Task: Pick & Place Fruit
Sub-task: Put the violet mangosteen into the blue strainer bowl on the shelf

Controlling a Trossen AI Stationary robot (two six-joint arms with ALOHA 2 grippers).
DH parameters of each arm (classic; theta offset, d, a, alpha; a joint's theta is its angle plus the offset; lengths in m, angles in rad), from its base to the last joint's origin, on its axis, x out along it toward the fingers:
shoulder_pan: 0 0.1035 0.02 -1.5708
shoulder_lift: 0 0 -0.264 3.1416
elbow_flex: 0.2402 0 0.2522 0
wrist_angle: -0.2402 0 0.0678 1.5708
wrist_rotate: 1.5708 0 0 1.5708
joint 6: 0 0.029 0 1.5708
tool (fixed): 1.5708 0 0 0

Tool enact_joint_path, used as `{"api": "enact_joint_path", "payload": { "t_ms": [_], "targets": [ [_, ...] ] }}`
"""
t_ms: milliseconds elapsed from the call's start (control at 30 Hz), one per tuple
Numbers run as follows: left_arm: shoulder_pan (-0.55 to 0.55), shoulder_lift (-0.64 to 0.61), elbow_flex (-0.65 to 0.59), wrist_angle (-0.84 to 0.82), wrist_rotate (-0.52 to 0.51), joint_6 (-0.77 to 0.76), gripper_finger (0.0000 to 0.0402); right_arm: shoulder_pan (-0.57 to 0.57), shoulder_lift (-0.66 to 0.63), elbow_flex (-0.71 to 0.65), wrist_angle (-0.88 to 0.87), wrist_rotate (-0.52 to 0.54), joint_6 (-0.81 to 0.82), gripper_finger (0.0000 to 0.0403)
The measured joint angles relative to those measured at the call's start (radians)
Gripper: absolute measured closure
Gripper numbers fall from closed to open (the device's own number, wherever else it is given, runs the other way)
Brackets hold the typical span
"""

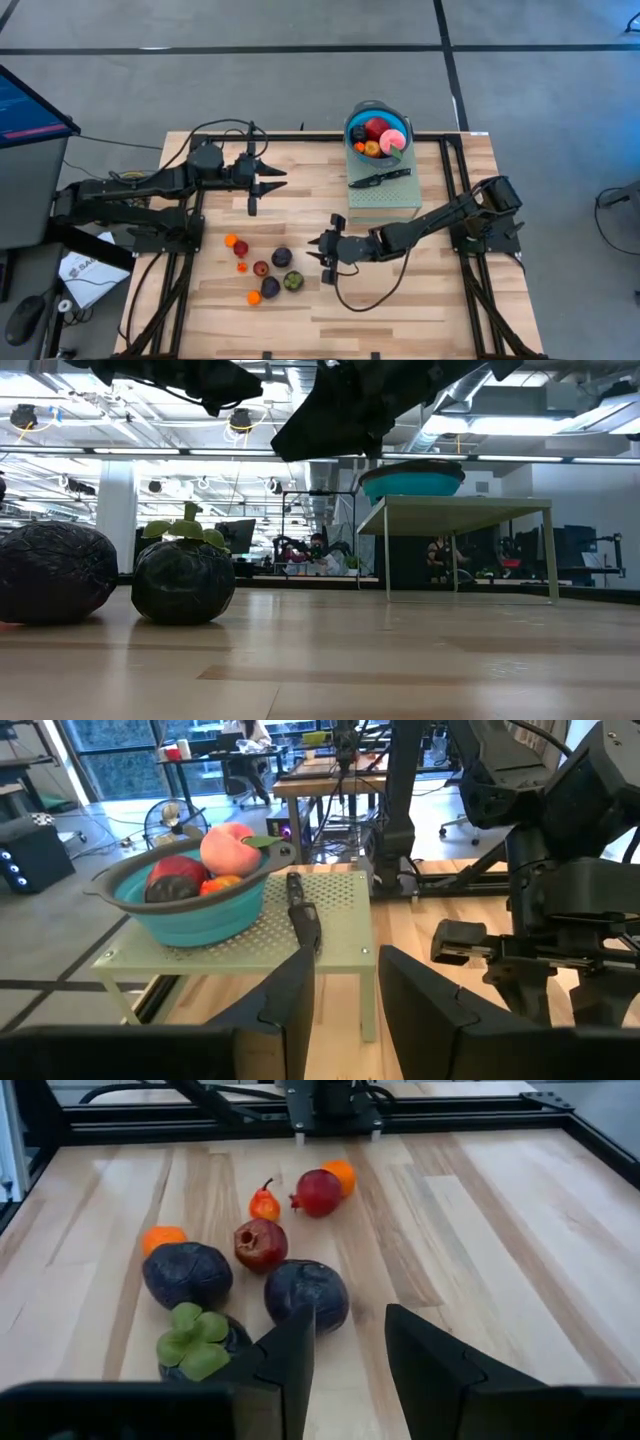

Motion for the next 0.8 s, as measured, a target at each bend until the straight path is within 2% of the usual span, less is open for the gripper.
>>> {"api": "enact_joint_path", "payload": {
  "t_ms": [133,300,467,600,800],
  "targets": [
    [0.000,0.000,0.000,0.004,0.000,0.000,0.0293,-0.003,0.000,0.000,0.005,0.000,0.008,0.0285],
    [0.000,0.000,0.000,0.010,0.000,0.000,0.0293,-0.003,0.000,0.000,0.005,-0.006,0.093,0.0285],
    [0.000,0.000,0.000,0.017,0.000,0.000,0.0293,-0.002,0.038,-0.002,0.014,-0.150,0.094,0.0265],
    [0.000,0.000,0.000,0.018,0.000,0.000,0.0293,0.013,0.097,-0.001,0.035,-0.238,0.076,0.0202],
    [0.000,0.000,0.000,0.019,0.000,0.000,0.0293,0.019,0.175,0.001,0.108,-0.261,0.045,0.0062]
  ]
}}
